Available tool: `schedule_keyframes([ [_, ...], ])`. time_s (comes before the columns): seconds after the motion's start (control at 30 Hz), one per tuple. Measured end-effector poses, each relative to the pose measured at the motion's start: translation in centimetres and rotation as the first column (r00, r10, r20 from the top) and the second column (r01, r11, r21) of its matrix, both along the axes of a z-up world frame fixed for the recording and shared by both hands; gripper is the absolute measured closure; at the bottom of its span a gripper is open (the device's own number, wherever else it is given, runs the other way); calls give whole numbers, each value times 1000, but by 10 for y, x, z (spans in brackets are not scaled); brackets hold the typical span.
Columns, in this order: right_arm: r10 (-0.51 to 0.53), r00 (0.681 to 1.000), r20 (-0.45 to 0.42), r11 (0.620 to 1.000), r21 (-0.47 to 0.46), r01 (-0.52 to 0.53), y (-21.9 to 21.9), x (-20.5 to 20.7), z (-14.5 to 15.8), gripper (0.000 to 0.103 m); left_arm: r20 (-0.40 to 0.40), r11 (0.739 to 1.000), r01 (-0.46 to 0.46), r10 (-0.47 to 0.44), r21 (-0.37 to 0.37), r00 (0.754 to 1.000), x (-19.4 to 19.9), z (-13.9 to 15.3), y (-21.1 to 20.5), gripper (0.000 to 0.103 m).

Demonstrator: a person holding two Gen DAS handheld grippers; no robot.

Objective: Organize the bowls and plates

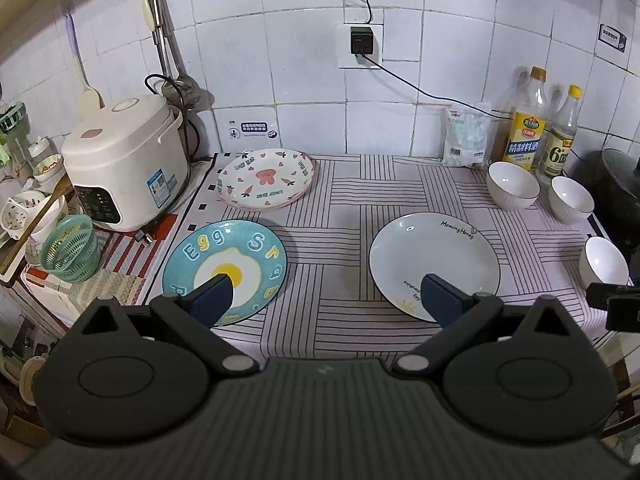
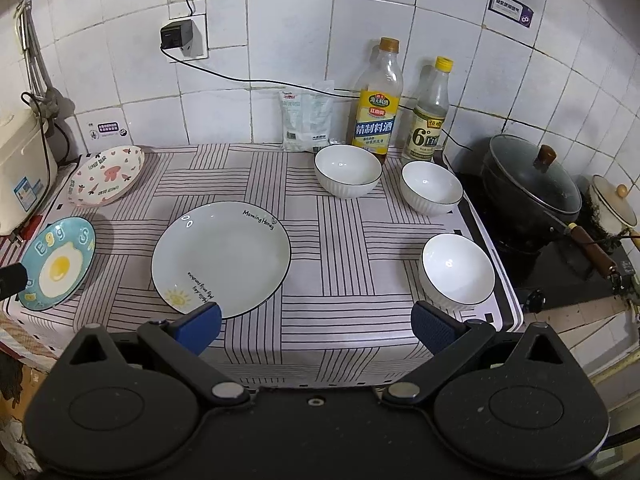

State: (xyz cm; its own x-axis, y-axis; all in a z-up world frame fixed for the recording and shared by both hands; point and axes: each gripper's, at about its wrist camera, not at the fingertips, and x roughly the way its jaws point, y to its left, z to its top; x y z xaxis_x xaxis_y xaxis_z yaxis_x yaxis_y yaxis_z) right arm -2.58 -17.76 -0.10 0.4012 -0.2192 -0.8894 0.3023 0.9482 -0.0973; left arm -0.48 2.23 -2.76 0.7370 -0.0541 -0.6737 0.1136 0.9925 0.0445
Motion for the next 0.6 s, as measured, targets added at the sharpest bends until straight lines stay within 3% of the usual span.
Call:
schedule_keyframes([
  [0.37, -16, 1000, -1, 1000, -3, 16, 0, 1, -3, 1, 102, 998, 20, -25, 54, 995, -10, 7, 2, 1],
  [0.6, -17, 1000, 7, 1000, -4, 17, 2, 2, -1, 1, 85, 999, 38, -41, 30, 996, -6, 7, 7, 1],
])
